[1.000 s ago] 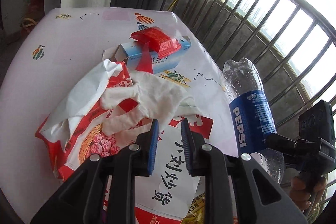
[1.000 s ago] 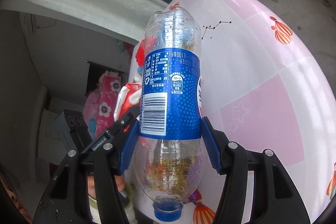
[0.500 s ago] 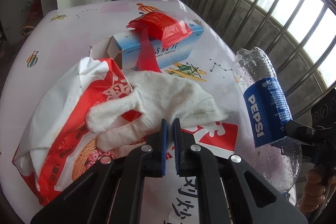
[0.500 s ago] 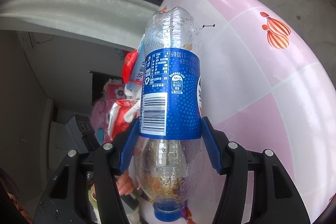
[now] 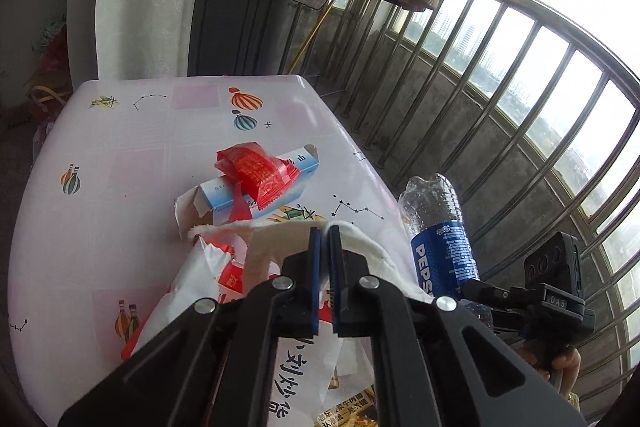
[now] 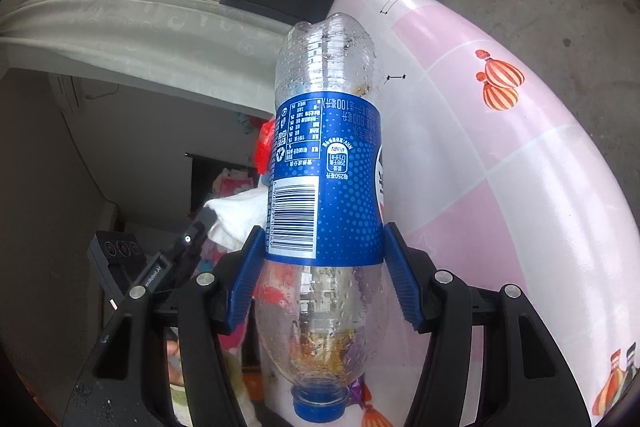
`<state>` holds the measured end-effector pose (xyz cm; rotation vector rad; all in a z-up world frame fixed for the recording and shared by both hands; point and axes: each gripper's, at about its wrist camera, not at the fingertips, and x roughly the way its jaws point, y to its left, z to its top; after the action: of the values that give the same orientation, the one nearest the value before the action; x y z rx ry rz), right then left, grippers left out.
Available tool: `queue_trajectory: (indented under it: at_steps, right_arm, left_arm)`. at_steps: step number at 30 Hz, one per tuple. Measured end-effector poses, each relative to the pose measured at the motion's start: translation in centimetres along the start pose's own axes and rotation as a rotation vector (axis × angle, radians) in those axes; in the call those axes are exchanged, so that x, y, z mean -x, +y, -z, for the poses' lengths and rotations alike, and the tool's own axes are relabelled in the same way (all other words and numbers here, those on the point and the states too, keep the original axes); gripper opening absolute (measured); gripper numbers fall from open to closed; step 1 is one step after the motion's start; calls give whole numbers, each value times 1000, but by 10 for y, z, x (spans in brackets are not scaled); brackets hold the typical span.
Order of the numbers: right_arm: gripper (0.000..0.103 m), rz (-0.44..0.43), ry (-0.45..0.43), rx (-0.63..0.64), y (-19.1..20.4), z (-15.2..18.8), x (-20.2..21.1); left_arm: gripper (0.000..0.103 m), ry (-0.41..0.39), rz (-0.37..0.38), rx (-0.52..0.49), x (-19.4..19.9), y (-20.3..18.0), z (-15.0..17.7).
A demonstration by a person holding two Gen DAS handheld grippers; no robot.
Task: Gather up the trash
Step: 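Grasp the white tissue with the left tool while the right tool holds the Pepsi bottle, then carry the Pepsi bottle and white tissue to the blue wastebasket and open both tools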
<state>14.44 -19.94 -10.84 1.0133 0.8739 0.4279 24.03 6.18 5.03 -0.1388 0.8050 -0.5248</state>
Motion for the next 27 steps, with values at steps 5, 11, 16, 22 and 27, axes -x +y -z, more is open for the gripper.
queue_trajectory:
  at_steps: [5,11,16,22,27]
  right_arm:
    - [56,-23,-95,4,0,8,45]
    - [56,23,-267,-83,-34,31,124]
    - [56,139,-416,-239,-90,61,191]
    - [56,211,-529,-512,-176,93,237]
    - [56,196,-567,-706,-239,108,250]
  left_arm:
    - [3,-48,95,-32,26,-39,-17]
    - [3,15,244,-81,14,-108,-12]
    - [3,155,368,-150,-36,-183,12]
    - [4,410,433,-221,-129,-284,63]
    - [4,578,412,-279,-206,-357,111]
